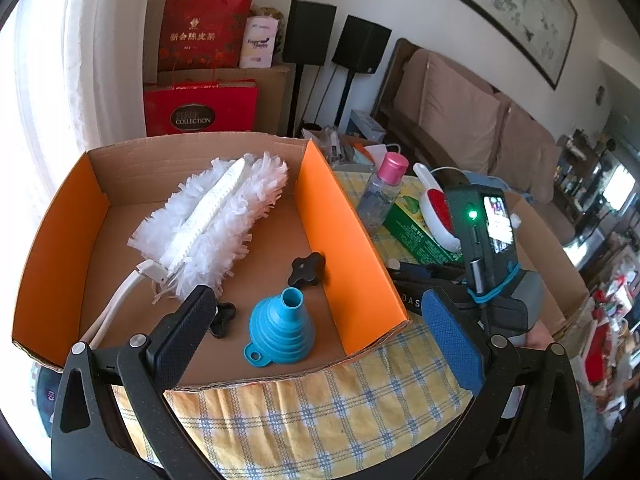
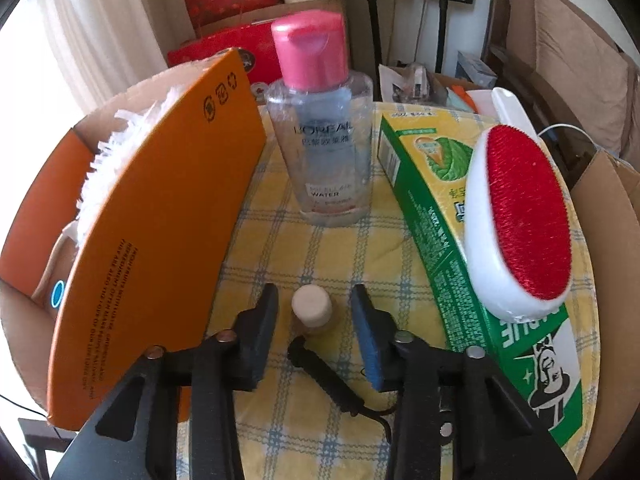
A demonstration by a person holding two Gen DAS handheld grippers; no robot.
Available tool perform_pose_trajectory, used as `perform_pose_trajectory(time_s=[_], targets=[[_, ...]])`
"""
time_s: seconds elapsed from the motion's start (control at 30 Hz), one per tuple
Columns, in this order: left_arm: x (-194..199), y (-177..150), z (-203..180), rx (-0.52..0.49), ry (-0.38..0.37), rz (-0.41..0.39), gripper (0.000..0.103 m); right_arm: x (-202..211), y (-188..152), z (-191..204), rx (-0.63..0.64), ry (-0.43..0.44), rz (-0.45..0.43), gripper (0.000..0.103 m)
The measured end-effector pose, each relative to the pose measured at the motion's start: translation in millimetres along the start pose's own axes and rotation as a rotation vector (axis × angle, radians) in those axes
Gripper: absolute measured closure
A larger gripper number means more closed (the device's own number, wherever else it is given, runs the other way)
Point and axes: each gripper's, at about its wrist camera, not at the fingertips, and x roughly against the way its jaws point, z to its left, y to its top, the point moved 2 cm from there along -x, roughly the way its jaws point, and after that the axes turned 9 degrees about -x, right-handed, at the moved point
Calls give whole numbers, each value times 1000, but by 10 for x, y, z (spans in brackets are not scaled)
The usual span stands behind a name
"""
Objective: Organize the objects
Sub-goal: 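Grasp the small beige round cap on the tablecloth with the right tool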
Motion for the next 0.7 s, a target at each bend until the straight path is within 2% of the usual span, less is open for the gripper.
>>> perform_pose_trajectory(time_s=[0.03, 0.13, 0.27, 0.5, 0.7], targets=[[2, 0, -3, 0, -1, 0, 0, -15, -10, 1, 5, -4, 4, 80], [5, 0, -17, -3, -2, -1, 0, 0, -26, 20, 22, -16, -4, 80], [19, 0, -75, -21, -6, -4, 0, 146, -29, 5, 7, 10, -19, 80], [49, 16, -309, -79, -48, -15, 2, 722, -32, -121, -22, 42, -85, 80], [44, -5, -663, -177, -81, -11, 6, 1196, -113, -312, -57, 59, -132, 80]])
